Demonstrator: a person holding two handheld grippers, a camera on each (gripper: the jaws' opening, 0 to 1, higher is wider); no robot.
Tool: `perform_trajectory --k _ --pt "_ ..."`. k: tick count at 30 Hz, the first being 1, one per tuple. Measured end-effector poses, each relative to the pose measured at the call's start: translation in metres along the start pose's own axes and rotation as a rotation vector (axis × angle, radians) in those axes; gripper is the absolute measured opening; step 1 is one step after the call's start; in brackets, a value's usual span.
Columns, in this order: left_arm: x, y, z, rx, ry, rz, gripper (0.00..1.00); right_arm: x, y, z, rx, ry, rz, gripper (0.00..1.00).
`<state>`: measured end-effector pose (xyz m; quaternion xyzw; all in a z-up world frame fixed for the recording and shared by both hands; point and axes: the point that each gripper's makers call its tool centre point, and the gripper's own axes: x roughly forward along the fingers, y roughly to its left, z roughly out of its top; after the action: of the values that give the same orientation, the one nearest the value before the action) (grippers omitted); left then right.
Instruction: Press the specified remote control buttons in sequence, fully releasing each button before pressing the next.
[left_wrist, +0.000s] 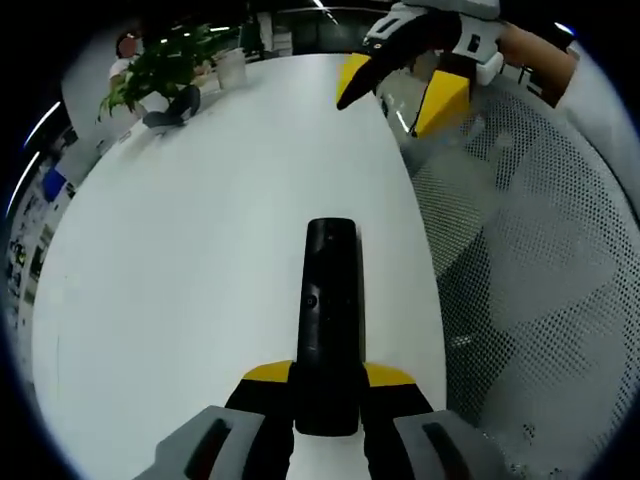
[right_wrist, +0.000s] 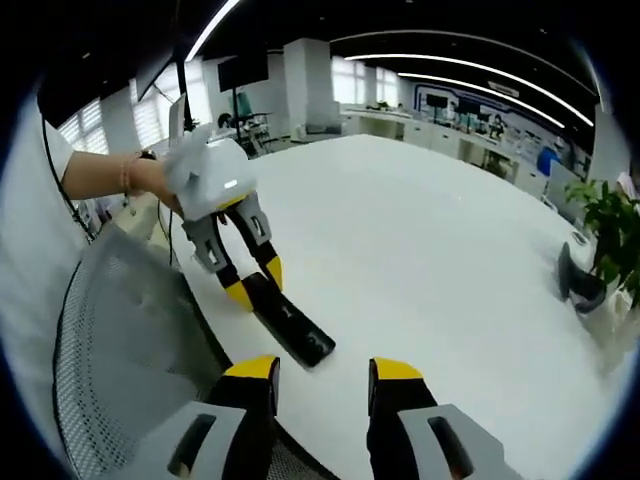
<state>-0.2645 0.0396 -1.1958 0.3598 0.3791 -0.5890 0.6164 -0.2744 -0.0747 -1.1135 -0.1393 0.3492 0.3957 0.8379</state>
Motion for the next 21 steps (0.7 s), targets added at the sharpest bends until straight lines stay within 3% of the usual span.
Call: perform_trajectory --k 7,13,21 --pt "0.000 -0.006 -0.001 0.007 0.008 0.002 0.22 0.014 0.005 0.004 -0.068 0.030 0.061 0.27" --pt "0.000 -0.006 0.000 0.003 -0.001 0.003 0.23 0.032 0.010 -0.006 -0.158 0.090 0.137 0.14" --pt "-0.001 -0.006 -0.001 -0.009 -0.041 0.010 0.23 0.050 0.008 -0.014 -0.237 0.170 0.202 0.05"
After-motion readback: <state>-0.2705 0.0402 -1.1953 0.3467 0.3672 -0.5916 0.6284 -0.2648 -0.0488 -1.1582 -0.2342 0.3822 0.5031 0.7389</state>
